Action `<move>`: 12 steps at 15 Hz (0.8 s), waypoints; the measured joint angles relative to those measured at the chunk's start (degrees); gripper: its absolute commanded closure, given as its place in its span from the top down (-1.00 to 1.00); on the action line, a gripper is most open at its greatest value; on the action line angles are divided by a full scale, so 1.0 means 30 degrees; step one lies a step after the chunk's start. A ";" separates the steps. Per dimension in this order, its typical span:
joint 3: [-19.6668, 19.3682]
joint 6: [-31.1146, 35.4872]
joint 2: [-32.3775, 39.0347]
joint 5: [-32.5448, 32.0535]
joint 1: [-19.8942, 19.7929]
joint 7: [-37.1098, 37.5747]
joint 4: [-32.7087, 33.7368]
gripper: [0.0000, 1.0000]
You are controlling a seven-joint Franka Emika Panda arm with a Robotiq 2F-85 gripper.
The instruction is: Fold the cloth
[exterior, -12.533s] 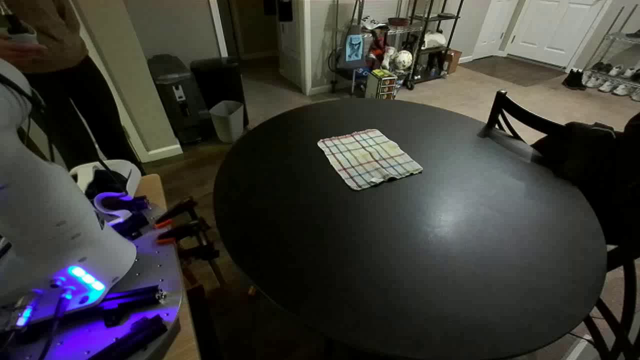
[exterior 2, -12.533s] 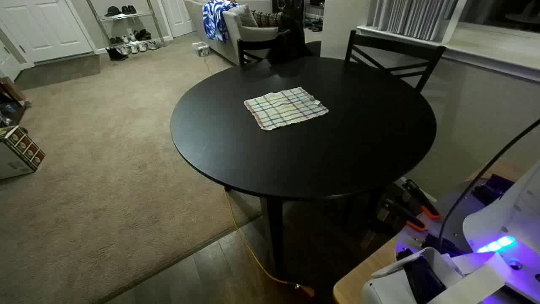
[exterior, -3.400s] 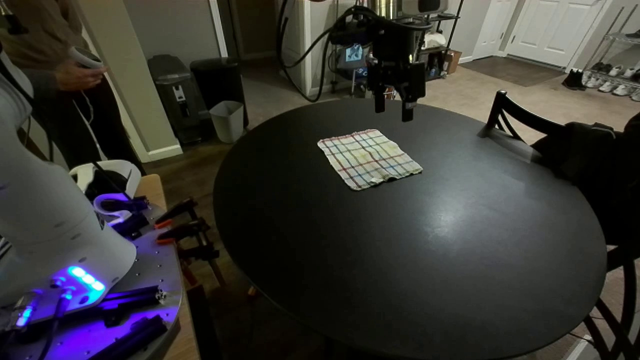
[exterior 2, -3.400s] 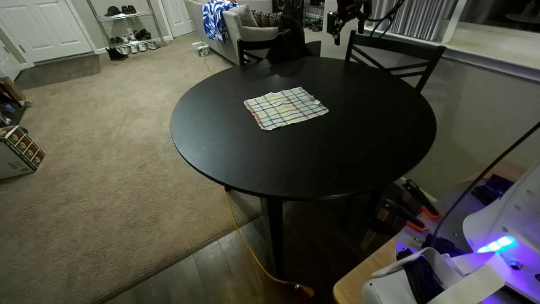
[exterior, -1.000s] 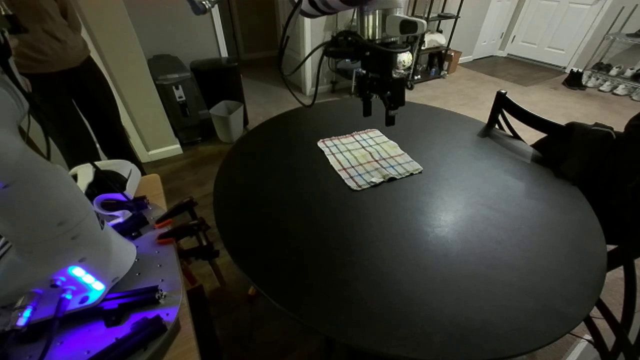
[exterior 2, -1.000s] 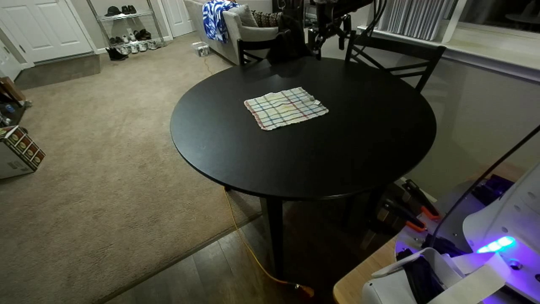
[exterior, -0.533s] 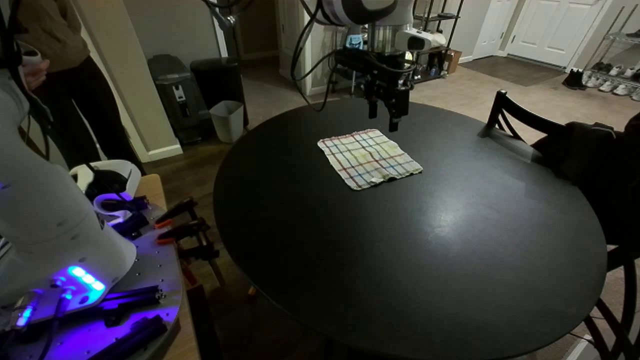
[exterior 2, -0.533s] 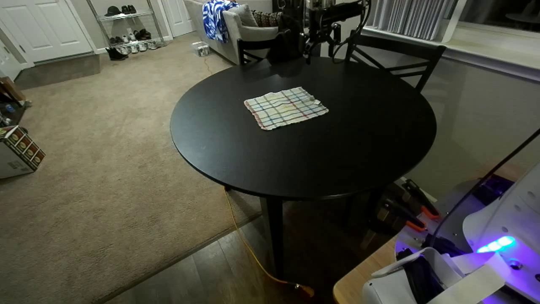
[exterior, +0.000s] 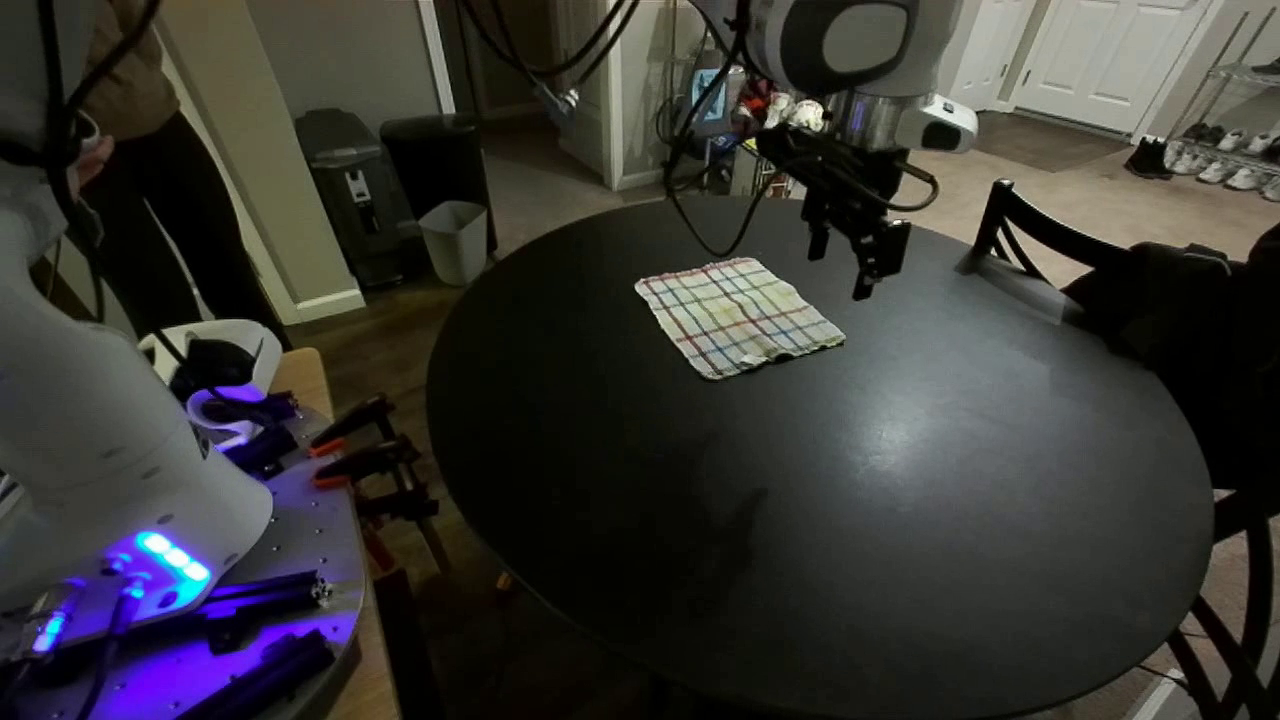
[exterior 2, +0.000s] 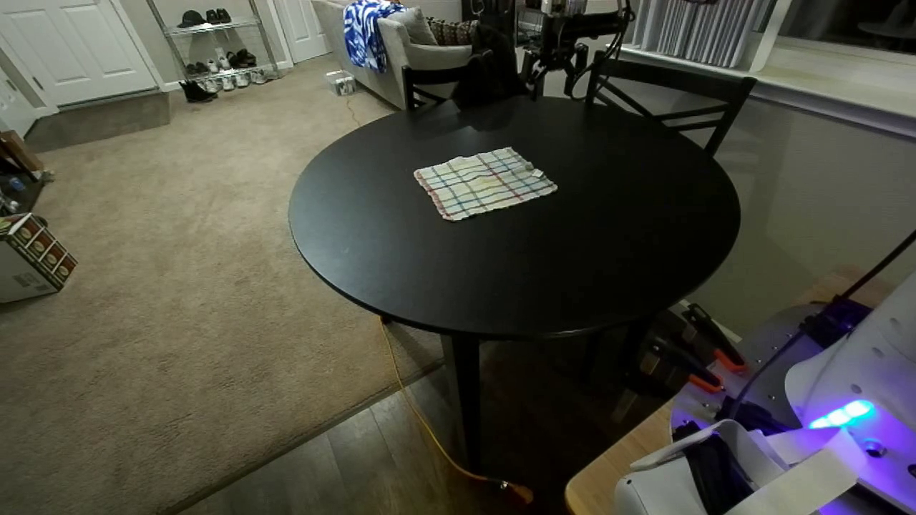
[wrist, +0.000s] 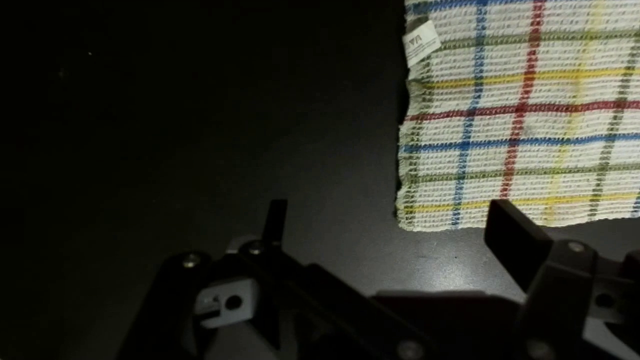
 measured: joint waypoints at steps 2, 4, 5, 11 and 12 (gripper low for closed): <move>0.0340 -0.0932 0.0946 0.0652 -0.0467 -0.0740 0.1282 1.00; 0.0690 -0.1858 0.1684 0.1089 -0.0693 -0.1257 0.2307 1.00; 0.0815 -0.2290 0.1978 0.1256 -0.0722 -0.1414 0.2736 1.00; 0.1230 -0.4491 0.3143 0.2170 -0.0970 -0.1675 0.4595 1.00; 0.1268 -0.4827 0.3313 0.2329 -0.1063 -0.1752 0.4841 1.00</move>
